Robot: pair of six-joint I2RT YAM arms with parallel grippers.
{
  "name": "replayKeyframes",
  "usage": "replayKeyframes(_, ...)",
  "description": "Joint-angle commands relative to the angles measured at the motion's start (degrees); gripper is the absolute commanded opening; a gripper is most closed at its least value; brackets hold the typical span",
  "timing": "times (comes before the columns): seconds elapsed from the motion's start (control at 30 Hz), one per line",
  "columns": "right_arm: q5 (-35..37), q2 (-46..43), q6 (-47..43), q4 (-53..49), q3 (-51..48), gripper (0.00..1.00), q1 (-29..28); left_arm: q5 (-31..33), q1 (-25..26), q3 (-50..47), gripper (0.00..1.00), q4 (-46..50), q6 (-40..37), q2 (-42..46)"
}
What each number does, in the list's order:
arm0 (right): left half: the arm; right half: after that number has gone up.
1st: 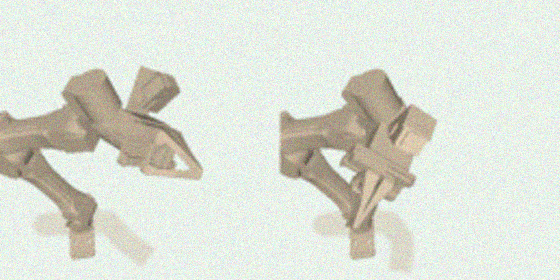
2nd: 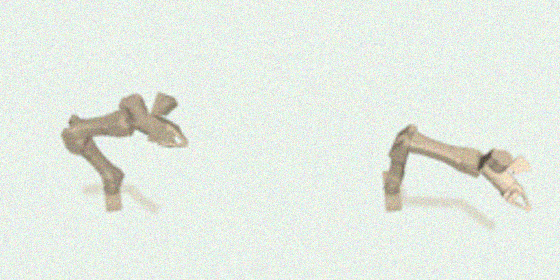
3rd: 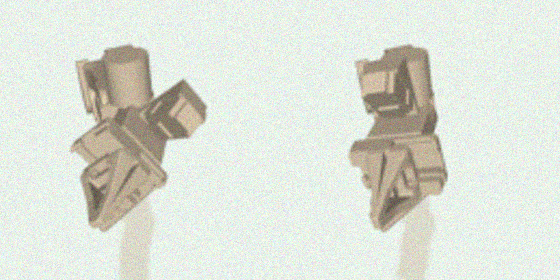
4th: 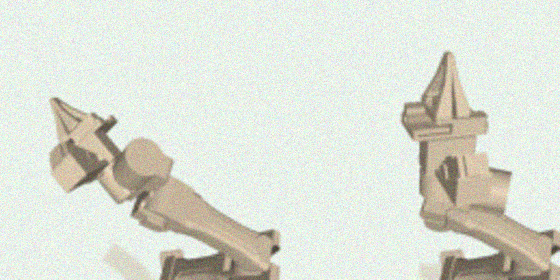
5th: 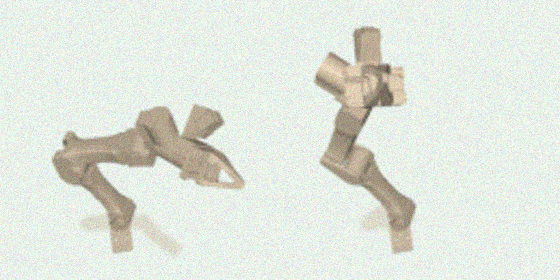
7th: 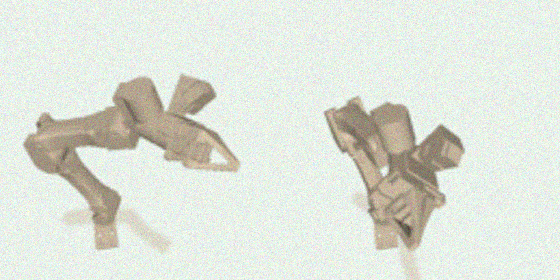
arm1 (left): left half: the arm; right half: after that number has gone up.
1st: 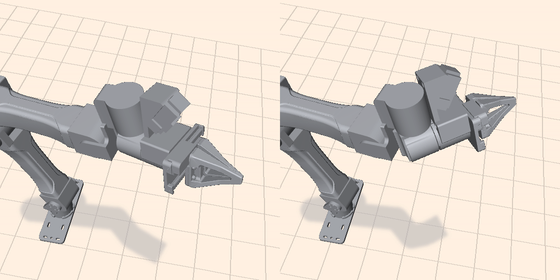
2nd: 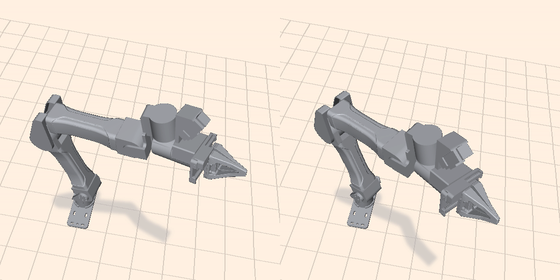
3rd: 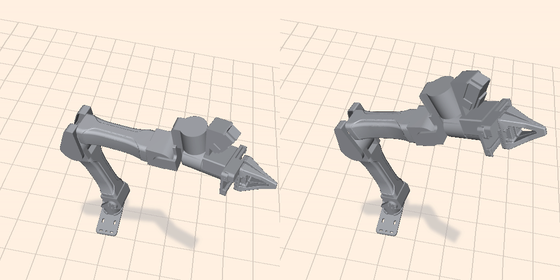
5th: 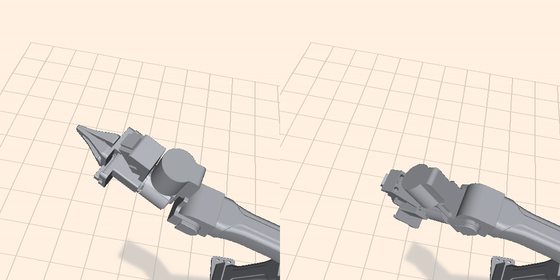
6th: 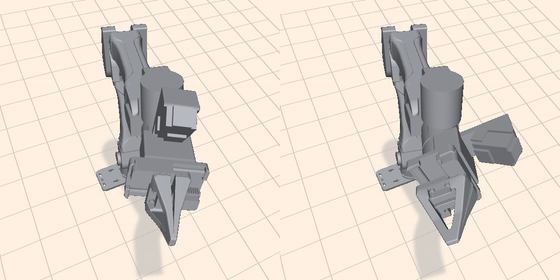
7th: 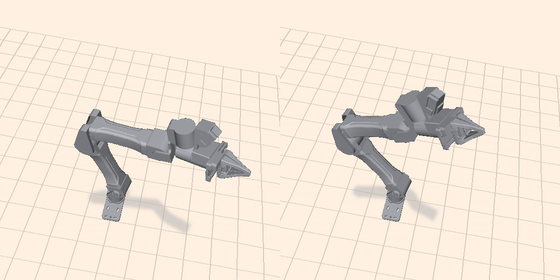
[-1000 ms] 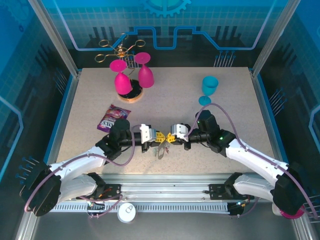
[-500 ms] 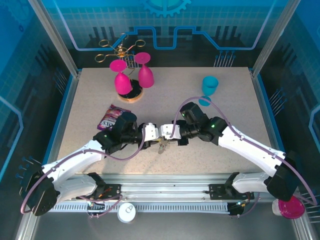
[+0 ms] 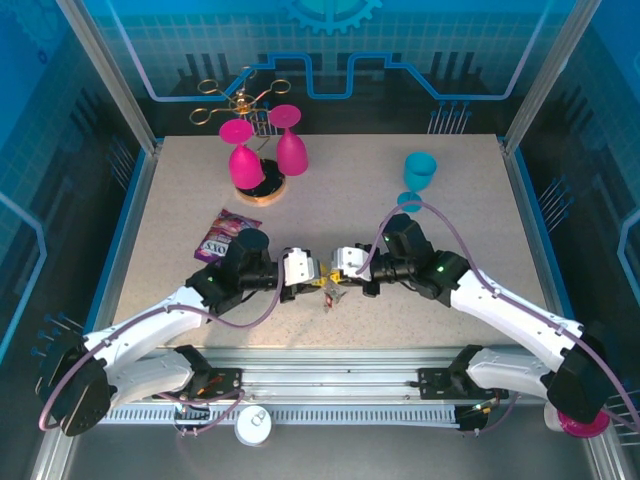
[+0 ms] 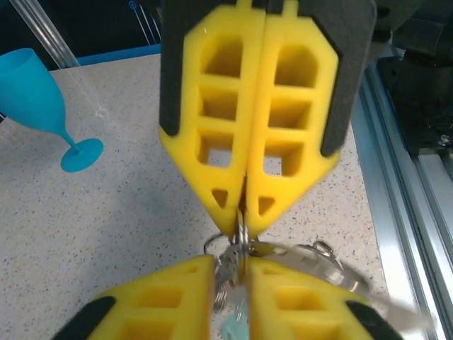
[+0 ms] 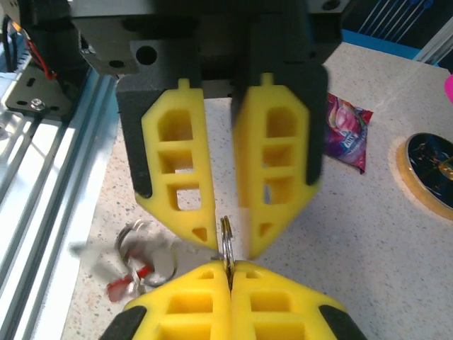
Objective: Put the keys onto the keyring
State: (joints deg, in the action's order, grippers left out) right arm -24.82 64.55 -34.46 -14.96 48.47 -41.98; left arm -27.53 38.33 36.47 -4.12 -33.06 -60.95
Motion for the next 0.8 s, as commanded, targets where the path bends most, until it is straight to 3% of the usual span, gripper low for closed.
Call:
replayKeyframes(0.0, -3.1, 0.2, 1.2, 3.4, 0.1, 0.00, -0.3, -2.5, 0.2, -0.1, 0.23, -6.4, 1.8, 0.8)
replayKeyframes(0.13, -0.7, 1.2, -2.2, -1.1, 1.6, 0.00, -1.4, -1.2, 0.2, 0.3, 0.20, -5.4, 1.6, 1.2)
replayKeyframes(0.27, -2.0, 1.2, -2.4, -1.0, 1.6, 0.00, -1.7, -1.5, 0.2, 0.8, 0.02, -4.1, 0.8, 0.9)
replayKeyframes(0.33, -2.1, 0.4, -0.8, 1.6, 1.1, 0.00, -1.2, -1.9, 0.3, 0.8, 0.00, -4.0, 0.6, 1.0)
replayKeyframes(0.37, -2.8, -0.7, 1.0, 4.4, -0.3, 0.06, -0.3, -2.0, 0.2, 0.6, 0.00, -4.4, 0.7, 1.2)
replayKeyframes(0.4, -3.8, -2.2, 3.5, 8.4, -2.4, 0.18, 0.9, -2.5, 0.1, 0.2, 0.00, -4.9, 0.6, 1.4)
replayKeyframes(0.47, -6.9, -4.0, 7.9, 15.5, -6.0, 0.28, 3.5, -4.4, 0.1, -0.8, 0.00, -6.6, 0.8, 1.9)
replayKeyframes(0.63, -10.1, -4.7, 10.1, 20.4, -8.5, 0.25, 5.6, -8.8, -0.2, -4.2, 0.00, -15.5, 4.0, 2.5)
replayKeyframes(0.77, -11.8, -4.6, 10.1, 21.4, -9.0, 0.20, 5.8, -10.2, -0.2, -4.8, 0.00, -17.0, 5.1, 2.5)
